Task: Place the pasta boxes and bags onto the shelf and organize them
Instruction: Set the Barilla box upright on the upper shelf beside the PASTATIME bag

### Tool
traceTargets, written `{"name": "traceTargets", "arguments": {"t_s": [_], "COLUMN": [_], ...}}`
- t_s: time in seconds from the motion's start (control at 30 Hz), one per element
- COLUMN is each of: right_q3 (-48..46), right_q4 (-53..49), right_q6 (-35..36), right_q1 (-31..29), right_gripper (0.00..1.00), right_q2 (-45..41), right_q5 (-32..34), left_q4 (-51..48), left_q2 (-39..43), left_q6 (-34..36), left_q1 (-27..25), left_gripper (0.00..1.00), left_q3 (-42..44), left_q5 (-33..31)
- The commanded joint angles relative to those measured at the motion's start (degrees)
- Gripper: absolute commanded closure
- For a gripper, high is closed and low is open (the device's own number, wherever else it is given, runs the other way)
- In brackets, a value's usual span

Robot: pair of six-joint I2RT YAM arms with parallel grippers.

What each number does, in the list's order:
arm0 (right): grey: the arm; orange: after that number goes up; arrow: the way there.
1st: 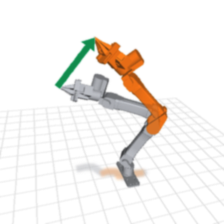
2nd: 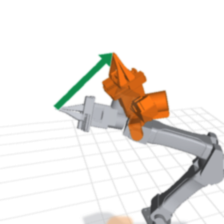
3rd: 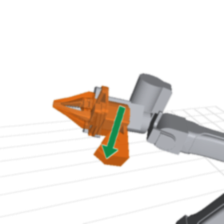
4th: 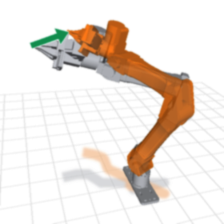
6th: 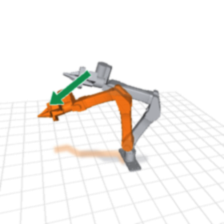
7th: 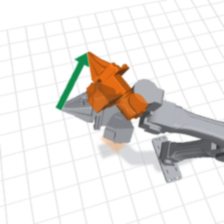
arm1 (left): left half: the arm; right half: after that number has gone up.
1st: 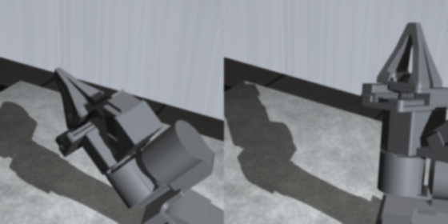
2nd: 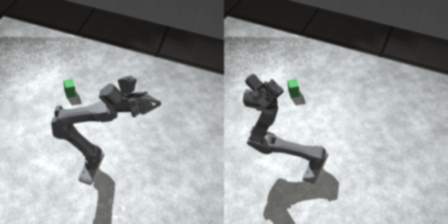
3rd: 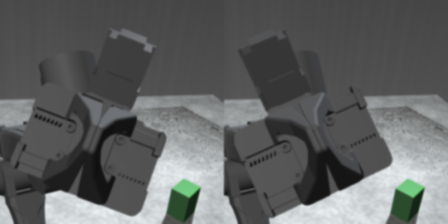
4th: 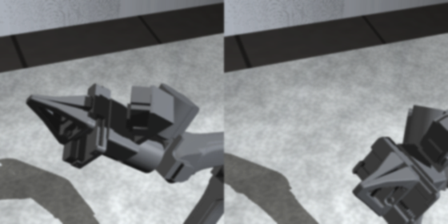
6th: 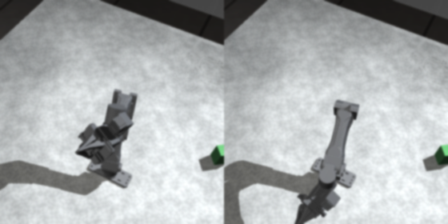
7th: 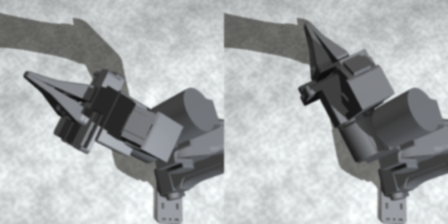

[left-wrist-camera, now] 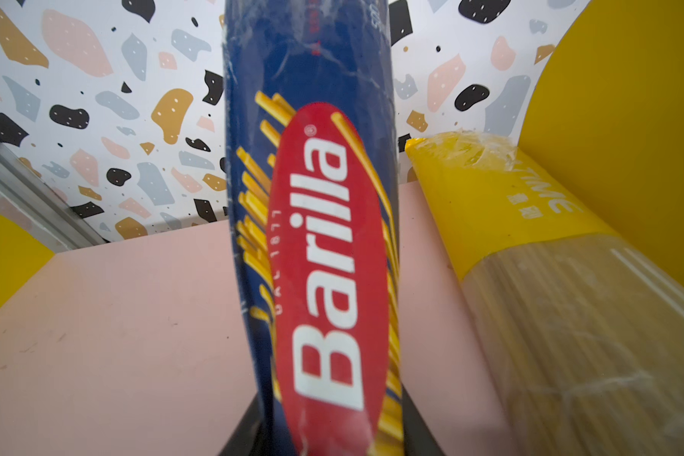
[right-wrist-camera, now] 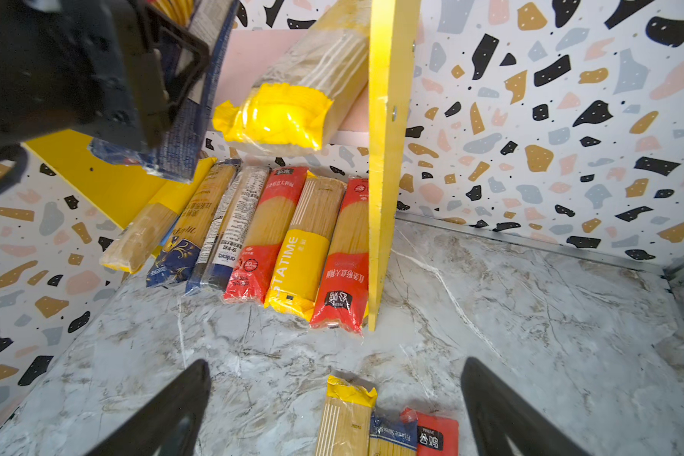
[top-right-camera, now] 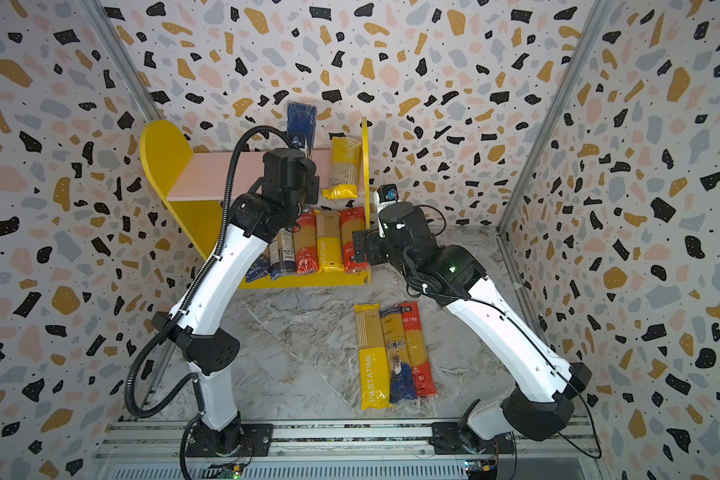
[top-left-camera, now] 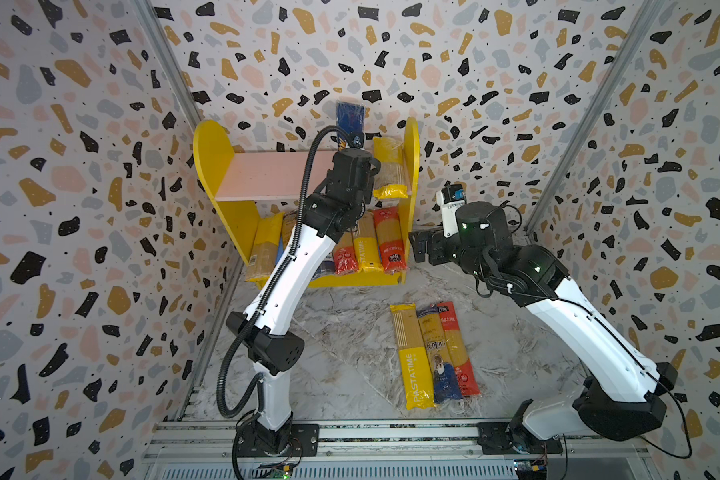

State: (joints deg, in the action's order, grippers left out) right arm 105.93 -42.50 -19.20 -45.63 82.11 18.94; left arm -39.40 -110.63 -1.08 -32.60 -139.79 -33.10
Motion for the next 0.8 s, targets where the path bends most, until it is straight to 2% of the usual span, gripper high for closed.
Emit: {"name": "traceTargets", "arguments": {"t_s": [0.0,0.03,0.1,0.2,0.27,0.3,0.37,0.57,0.77], "right_q3": [-1.20,-1.66,-2.34,-2.64,-2.81,-3.11,-3.73,-5.42,-7.37], "right_q4": [-0.66,-0.40,-0.08,-0.16,-0.21,-0.15,0.21,0.82,0.85], "right_q6": [-0.48,-0.55,-0.59,-0.58,-0.59,-0.57,-0.60,-0.68,-1.10], "right_q1": [1.77,2.32,3.27,4.18,4.56,4.70,5.01,6.27,6.95], "right_gripper": [0.01,0.01,0.01,0.01,0.01,0.01,0.01,0.01,0.01], "right_q2": [-3.04,-3.13,-3.18,-2.75,-2.48,-2.54,-2.95,-4.64,-6.46], "right_q5": [-1.54,-2.11,-2.95,-4.00,-4.17,-4.37,-4.69,-5.48,-5.55], "left_q4": [13.72,14.15,14.73,14.78,15.21,15.46,16.07,17.65,17.07], "left_q2": [2.00,1.97,1.96,1.65,1.56,1.51,1.51,1.39,1.36], "left_q6": [0.23,0.05,-0.39,-0.91,-1.10,-1.17,-1.51,-2.61,-3.47], "left_q1": [0.65,0.86,1.22,1.66,1.92,2.09,2.35,2.80,2.88], "left_gripper": [1.00,0.99,0.90,0.89,0.84,0.76,0.69,0.36,0.31], "left_q3": [-4.08,-3.81,-3.10,-2.52,-2.03,-1.77,-1.32,-0.20,-1.37], "left_q5": [1.68,1.94,2.23,2.63,3.07,3.56,4.37,6.61,7.87]}}
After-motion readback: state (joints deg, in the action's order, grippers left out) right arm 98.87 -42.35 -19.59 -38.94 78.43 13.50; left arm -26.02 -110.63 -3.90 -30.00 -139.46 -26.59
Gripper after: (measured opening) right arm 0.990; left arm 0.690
